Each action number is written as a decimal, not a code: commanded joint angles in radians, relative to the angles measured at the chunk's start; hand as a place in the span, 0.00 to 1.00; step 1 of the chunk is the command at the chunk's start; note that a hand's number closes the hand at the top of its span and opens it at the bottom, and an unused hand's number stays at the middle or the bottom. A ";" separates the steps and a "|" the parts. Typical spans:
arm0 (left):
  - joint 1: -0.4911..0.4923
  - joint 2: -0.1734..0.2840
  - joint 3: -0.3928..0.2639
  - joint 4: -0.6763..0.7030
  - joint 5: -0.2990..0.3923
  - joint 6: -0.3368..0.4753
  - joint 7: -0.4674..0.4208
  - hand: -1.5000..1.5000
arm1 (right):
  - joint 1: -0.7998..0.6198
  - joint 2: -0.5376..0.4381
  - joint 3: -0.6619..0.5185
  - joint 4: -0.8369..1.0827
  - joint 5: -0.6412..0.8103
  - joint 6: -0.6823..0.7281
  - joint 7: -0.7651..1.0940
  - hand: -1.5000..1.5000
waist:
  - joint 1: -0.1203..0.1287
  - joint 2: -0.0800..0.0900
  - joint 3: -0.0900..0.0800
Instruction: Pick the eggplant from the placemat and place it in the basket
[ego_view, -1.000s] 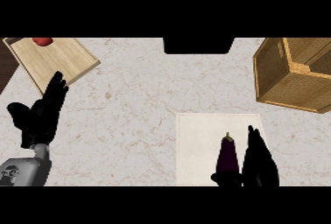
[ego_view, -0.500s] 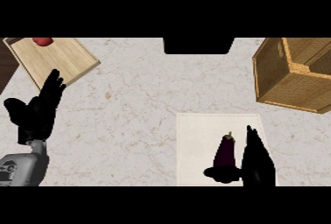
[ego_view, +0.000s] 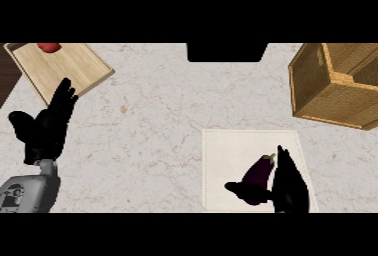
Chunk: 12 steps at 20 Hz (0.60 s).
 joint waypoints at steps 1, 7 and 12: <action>-0.067 0.009 0.032 0.083 0.014 -0.039 -0.010 0.50 | -0.042 -0.003 -0.012 0.065 -0.041 0.049 -0.030 0.00 | -0.003 0.005 0.002; -0.041 0.007 0.019 0.001 -0.017 -0.011 0.032 0.50 | 0.024 -0.014 0.072 0.054 -0.044 0.077 -0.076 1.00 | -0.004 0.004 0.002; -0.022 -0.004 0.036 0.060 0.004 -0.043 -0.040 0.50 | -0.007 0.003 0.073 0.167 -0.057 -0.024 -0.121 1.00 | -0.003 0.007 0.002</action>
